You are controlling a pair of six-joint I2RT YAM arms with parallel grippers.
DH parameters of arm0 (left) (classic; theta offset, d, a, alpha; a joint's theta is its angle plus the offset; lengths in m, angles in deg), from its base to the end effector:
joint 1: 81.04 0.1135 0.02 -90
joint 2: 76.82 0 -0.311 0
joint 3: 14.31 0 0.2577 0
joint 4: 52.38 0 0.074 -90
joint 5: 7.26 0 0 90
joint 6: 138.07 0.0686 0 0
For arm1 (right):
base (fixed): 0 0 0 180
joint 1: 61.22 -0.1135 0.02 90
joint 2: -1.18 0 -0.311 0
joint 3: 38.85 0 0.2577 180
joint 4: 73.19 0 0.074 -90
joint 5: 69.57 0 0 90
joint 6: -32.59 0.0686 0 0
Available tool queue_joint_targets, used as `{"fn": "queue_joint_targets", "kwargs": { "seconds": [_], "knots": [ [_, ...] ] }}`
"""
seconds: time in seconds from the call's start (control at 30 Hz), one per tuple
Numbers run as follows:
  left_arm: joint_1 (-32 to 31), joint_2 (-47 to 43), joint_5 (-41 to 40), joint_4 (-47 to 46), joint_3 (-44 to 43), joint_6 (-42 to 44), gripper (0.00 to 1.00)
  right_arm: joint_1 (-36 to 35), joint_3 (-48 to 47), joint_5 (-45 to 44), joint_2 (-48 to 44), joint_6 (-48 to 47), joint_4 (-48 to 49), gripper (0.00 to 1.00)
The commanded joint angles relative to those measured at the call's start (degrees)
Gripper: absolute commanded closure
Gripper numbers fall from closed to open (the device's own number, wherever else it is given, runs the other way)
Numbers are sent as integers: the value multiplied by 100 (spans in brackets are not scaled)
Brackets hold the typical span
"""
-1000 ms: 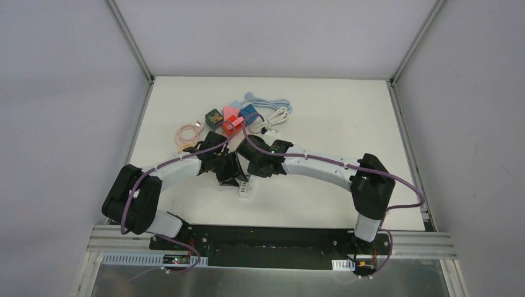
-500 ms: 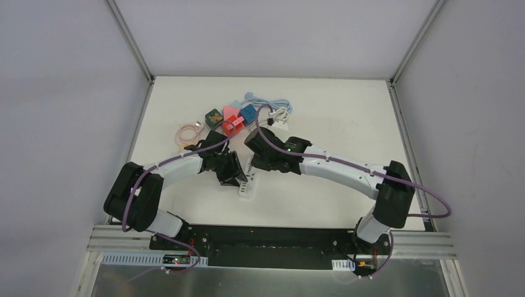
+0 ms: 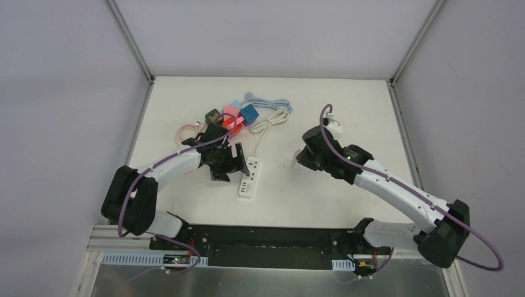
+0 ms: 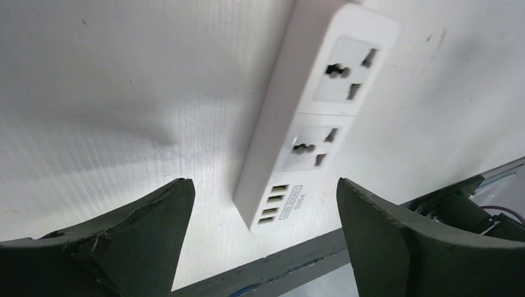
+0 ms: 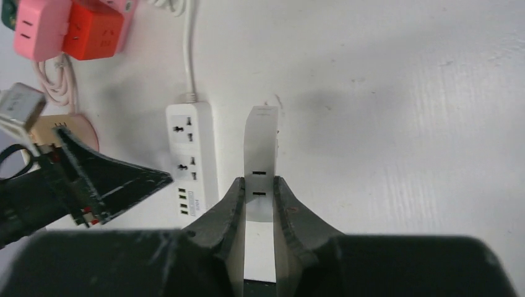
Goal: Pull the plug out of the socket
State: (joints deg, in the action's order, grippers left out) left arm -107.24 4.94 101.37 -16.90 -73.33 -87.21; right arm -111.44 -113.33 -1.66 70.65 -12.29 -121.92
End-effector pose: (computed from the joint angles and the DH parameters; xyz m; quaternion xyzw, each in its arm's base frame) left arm 0.2472 -0.1461 0.2035 -0.0629 0.9481 -0.2769 0.1434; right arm 0.1907 0.1887 0.3322 0.0351 0.9050 0.1665 0.3900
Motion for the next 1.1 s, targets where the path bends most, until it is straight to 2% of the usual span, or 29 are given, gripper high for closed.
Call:
{"fn": "queue_joint_targets", "kwargs": {
  "seconds": [0.0,0.1,0.27,0.43,0.6,0.9,1.07],
  "knots": [
    [9,-391,-269,353,-431,476,9,923,597,1100,-700,-908,437,100],
    [9,-516,-303,418,-494,635,6,1820,957,2072,-857,-1435,831,100],
    [9,-584,-344,466,-542,859,3,3020,1223,3683,-566,-2209,1336,100],
    [9,-491,-411,426,-549,882,4,3982,1230,4872,-144,-3120,1305,100],
    [9,-288,-465,417,-613,817,6,4404,1437,4830,249,-3441,1042,100],
    [9,-46,-513,319,-756,759,7,4845,1475,4420,808,-3124,867,99],
    [9,22,-449,259,-741,707,6,4860,1415,3916,903,-3107,701,69]
  ]
}}
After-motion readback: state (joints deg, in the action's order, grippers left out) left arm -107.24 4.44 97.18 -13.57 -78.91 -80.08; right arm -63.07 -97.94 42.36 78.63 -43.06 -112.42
